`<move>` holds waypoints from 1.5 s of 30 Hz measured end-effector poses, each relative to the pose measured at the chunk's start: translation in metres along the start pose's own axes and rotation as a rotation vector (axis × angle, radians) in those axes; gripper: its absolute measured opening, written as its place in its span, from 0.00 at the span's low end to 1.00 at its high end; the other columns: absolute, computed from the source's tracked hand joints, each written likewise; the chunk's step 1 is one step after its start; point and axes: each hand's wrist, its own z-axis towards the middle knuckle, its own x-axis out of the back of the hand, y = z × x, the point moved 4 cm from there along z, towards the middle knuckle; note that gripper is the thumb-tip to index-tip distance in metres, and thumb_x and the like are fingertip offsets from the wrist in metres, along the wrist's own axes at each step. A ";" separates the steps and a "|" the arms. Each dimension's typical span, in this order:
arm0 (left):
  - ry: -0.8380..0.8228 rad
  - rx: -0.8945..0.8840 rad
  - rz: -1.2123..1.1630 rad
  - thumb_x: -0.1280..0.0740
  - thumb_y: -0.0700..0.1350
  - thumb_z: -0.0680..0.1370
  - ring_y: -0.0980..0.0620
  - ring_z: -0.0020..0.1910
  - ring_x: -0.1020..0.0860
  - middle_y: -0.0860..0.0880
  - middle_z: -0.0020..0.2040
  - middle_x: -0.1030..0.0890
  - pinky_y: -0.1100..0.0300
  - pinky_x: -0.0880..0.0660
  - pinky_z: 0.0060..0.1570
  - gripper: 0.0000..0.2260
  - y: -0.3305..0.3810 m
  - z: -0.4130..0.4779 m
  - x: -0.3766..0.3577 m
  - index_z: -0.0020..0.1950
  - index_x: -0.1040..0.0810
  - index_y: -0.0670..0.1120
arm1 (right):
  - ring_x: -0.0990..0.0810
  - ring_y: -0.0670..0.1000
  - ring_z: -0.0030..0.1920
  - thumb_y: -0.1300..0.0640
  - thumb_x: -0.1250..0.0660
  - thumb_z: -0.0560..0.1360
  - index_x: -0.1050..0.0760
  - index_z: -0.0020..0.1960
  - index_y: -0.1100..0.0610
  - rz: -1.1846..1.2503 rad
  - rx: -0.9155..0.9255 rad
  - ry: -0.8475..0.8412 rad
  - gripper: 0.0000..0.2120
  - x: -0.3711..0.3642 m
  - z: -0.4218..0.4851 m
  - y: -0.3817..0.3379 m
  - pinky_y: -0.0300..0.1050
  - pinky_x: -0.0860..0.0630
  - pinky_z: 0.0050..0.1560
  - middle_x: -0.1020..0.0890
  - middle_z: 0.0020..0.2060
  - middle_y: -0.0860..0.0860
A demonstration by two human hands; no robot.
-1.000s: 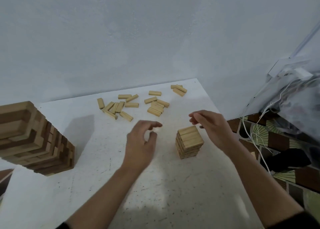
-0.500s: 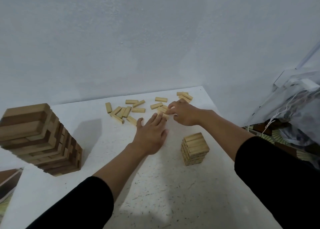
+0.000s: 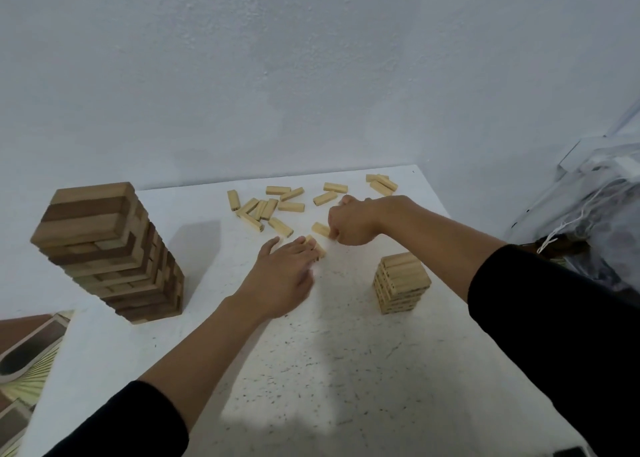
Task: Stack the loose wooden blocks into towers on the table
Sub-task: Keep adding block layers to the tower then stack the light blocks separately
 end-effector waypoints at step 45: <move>0.001 0.204 -0.260 0.22 0.55 0.71 0.63 0.52 0.27 0.57 0.55 0.27 0.70 0.29 0.48 0.29 -0.045 -0.104 0.031 0.70 0.24 0.50 | 0.29 0.45 0.51 0.45 0.19 0.65 0.25 0.66 0.55 0.641 0.357 0.517 0.34 -0.071 -0.029 -0.122 0.39 0.32 0.48 0.27 0.54 0.47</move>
